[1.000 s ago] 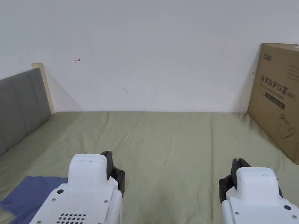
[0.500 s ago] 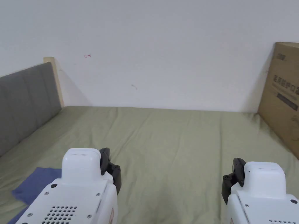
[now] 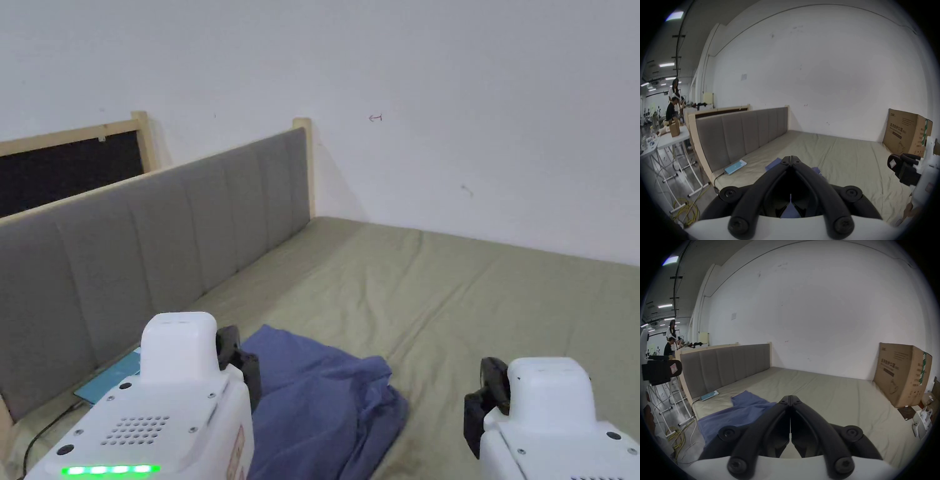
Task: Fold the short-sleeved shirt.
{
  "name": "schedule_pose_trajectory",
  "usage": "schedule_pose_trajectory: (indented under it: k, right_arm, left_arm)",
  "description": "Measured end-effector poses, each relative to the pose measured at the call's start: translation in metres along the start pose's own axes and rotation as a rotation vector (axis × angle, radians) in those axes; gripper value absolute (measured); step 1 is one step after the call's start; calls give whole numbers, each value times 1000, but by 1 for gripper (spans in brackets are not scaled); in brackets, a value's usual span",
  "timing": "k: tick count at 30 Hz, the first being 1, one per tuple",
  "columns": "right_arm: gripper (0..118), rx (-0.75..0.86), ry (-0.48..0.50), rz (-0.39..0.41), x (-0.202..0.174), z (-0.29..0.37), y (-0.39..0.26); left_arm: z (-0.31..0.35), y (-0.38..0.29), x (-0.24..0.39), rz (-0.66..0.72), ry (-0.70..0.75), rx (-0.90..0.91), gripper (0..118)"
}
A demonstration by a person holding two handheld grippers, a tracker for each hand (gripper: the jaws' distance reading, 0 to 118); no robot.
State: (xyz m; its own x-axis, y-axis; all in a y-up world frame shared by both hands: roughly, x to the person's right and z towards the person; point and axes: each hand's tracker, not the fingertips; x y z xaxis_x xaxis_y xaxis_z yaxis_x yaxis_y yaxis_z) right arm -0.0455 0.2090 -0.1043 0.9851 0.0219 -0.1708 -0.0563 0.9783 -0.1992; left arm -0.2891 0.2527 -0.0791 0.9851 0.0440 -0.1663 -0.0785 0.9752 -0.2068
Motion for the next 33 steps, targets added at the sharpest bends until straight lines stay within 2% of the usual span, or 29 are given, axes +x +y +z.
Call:
schedule_pose_trajectory:
  k: [5, 8, 9, 11, 12, 13, 14, 16, 19, 20, 22, 23, 24, 25, 26, 27, 30, 32, 33]
  right_arm:
    - [0, -56, 0, -3, 9, -8, -14]
    - [0, -101, -17, -30, 20, -15, -22]
    - [0, -113, -20, -39, 24, -17, -25]
    - [0, -144, -36, -43, 31, -25, -31]
    - [0, -158, -49, -42, 34, -29, -34]
    - [0, -181, -63, -44, 37, -34, -38]
    - [0, -199, -66, -51, 41, -38, -42]
    - [0, -224, -70, -73, 48, -46, -48]
    - [0, -266, -91, -81, 44, -51, -52]
    - [0, -281, -95, -78, 45, -53, -55]
    - [0, -302, -99, -82, 48, -56, -59]
    - [0, -315, -94, -88, 49, -57, -61]
    - [0, -316, -96, -92, 50, -57, -63]
    - [0, -321, -97, -96, 55, -58, -67]
    - [0, -330, -98, -105, 57, -59, -69]
    - [0, -339, -100, -115, 58, -60, -71]
    - [0, -349, -95, -149, 66, -57, -75]
    - [0, -346, -96, -149, 71, -52, -75]
    - [0, -343, -110, -144, 76, -50, -75]
  left_arm:
    - [-90, -31, 5, 14, -133, -230, 0]
    - [-155, -64, 15, 7, -87, -400, 3]
    - [-171, -74, 17, 23, -84, -438, 26]
    - [-202, -98, 20, 122, -134, -549, 84]
    - [-215, -106, 23, 149, -129, -599, 106]
    - [-228, -115, 26, 164, -132, -667, 114]
    - [-239, -125, 30, 192, -131, -672, 114]
    - [-255, -143, 40, 172, -63, -747, 113]
    - [-275, -170, 59, 122, -103, -837, 110]
    - [-282, -182, 68, 77, -121, -879, 109]
    - [-284, -195, 90, -170, -56, -863, 108]
    - [-278, -192, 92, -176, -55, -817, 105]
    - [-274, -183, 90, -115, -66, -834, 86]
    - [-272, -174, 89, -98, -58, -820, 58]
    - [-272, -168, 89, -134, -3, -791, 24]
    - [-276, -166, 82, -174, 39, -795, 5]
    - [-280, -160, 65, -29, -36, -858, 5]
    - [-278, -150, 61, 39, -55, -866, 5]
    - [-275, -141, 61, 31, -77, -857, 5]
